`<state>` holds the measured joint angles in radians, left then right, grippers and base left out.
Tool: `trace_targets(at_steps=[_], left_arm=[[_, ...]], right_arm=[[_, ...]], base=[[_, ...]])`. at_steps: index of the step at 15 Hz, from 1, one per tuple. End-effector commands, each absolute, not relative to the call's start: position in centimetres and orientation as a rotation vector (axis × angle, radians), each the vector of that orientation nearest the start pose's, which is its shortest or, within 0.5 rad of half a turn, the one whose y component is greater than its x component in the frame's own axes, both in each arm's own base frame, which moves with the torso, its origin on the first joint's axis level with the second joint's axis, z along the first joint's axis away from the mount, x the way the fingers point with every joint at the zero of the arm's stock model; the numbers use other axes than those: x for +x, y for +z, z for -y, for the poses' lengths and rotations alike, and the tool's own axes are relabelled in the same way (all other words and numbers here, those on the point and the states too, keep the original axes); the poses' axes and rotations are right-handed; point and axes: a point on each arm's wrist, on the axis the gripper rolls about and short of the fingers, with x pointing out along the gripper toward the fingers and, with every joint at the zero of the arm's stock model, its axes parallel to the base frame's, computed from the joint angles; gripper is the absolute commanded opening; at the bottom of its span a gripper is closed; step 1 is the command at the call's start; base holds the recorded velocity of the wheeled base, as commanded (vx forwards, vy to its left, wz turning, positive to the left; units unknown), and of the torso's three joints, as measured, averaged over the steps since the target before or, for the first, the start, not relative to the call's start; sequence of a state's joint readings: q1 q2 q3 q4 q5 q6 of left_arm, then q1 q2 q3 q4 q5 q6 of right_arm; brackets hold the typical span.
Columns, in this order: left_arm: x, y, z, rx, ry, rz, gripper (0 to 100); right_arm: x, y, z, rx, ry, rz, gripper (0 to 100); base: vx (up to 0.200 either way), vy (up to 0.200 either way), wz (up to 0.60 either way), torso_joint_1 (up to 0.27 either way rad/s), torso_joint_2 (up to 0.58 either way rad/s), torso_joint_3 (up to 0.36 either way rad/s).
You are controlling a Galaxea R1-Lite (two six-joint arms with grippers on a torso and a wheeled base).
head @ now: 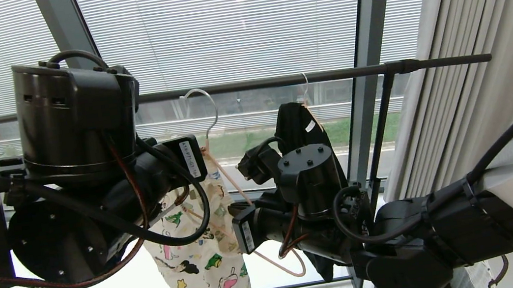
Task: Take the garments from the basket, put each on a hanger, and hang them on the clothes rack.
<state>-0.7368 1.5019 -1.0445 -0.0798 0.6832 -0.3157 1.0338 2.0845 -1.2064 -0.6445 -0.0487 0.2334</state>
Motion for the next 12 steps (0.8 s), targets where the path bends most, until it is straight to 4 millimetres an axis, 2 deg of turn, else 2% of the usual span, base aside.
trace_targets(at_steps=[1,6,9,11,12], left_arm=[[19.8,25.8,15.9,-0.081,-0.004,-0.276,100],[18.1,26.5,14.3,-0.048,-0.012,-0.249,100],[14.6,26.2,11.3,0.033,-0.126,-0.237,100],[13.1,26.2,9.0,0.102,-0.197,-0.211,100],[12.6,25.7,7.5,0.179,-0.241,-0.205,100]], right_arm=[[21.4,15.8,-35.5,0.095,0.945,-0.306,0],[22.3,16.4,-34.5,0.120,0.877,-0.243,0],[22.5,16.4,-31.5,0.092,0.834,-0.234,0],[22.3,16.2,-28.6,0.056,0.816,-0.222,0],[21.9,16.0,-26.4,0.025,0.826,-0.225,0]], base=[[0.000,0.000,0.00,0.000,0.00,0.000],[0.000,0.000,0.00,0.000,0.00,0.000],[0.000,0.000,0.00,0.000,0.00,0.000],[0.000,0.000,0.00,0.000,0.00,0.000],[0.000,0.000,0.00,0.000,0.00,0.000]])
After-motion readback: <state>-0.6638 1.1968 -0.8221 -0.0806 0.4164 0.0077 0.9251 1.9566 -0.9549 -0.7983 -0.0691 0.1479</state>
